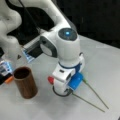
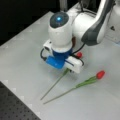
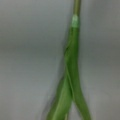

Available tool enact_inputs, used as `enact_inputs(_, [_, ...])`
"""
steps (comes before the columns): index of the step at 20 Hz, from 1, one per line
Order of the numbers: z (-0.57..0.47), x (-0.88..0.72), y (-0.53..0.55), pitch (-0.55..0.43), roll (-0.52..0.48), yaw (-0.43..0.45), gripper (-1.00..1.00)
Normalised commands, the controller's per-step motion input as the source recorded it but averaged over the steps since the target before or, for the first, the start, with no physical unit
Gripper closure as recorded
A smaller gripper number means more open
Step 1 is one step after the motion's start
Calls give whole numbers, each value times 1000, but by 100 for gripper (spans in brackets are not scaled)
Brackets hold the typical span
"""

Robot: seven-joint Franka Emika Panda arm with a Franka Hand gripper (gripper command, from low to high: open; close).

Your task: Flower insertion into a vase

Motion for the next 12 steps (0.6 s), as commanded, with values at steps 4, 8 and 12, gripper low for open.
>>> enact_inputs(4, [-84, 196, -31, 49, 100, -24, -100])
enact_inputs(8, [-74, 194, -36, 37, 107, -20, -100])
enact_inputs(12, [-119, 229, -33, 8, 115, -11, -100])
